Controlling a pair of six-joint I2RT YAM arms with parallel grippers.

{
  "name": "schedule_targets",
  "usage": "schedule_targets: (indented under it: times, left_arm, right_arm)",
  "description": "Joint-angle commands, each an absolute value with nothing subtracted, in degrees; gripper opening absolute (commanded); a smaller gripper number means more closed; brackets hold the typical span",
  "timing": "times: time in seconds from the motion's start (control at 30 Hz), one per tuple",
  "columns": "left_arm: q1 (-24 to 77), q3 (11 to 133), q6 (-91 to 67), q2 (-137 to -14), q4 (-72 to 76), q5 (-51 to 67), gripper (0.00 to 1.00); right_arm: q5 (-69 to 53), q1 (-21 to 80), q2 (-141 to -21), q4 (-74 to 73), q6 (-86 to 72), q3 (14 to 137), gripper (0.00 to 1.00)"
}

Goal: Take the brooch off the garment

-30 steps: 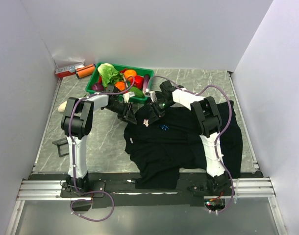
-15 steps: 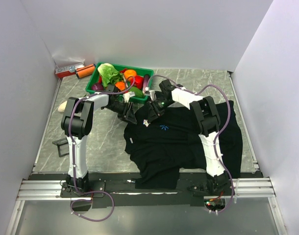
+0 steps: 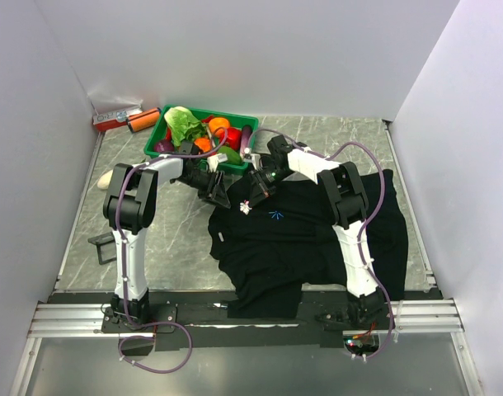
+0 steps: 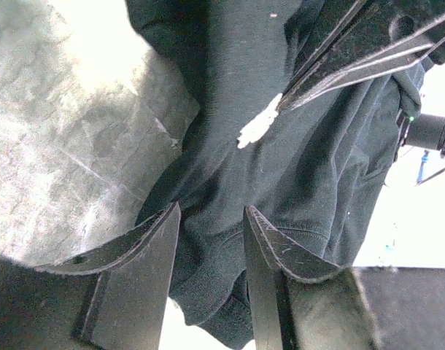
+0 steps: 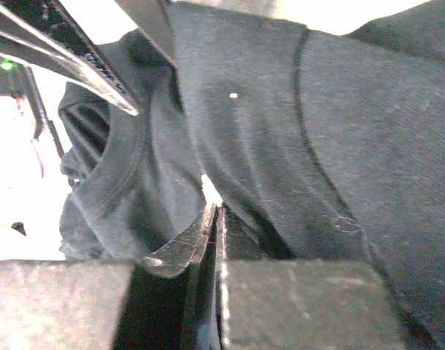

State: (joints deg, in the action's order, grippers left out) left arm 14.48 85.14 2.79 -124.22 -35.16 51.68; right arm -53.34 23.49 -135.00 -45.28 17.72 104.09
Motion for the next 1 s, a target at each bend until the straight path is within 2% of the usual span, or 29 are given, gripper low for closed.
schedule_targets:
  times: [0.0,0.2,0.5,0.67,0.97]
  left_arm:
    - [14.7,86.4,6.6,-121.9,-35.1,57.6,0.47]
    - [15.1,85.8,6.4,-120.5,-33.0,63.4,0.45]
    - [16.0,87.8,6.6,-122.7,-32.4,62.0,0.45]
    - [17.0,89.6,6.6,-124.0,-32.7,63.8,0.35]
    - [18.7,90.5,8.5,-125.1,-35.7,65.4,0.10]
  right_arm:
    - [-56.0,23.7,-133.0,-45.9,17.0,106.7,0.00]
    - [-62.3,23.7,-131.8,-47.1,17.4,107.1,0.00]
    - [-67.5,23.7,-131.8,-49.0,18.8,107.1,0.00]
    - [-67.5,23.7,-132.4,-49.0,18.5,107.6,0.00]
    - [-67.0,23.7,-132.9,-48.3,17.8,107.8,0.00]
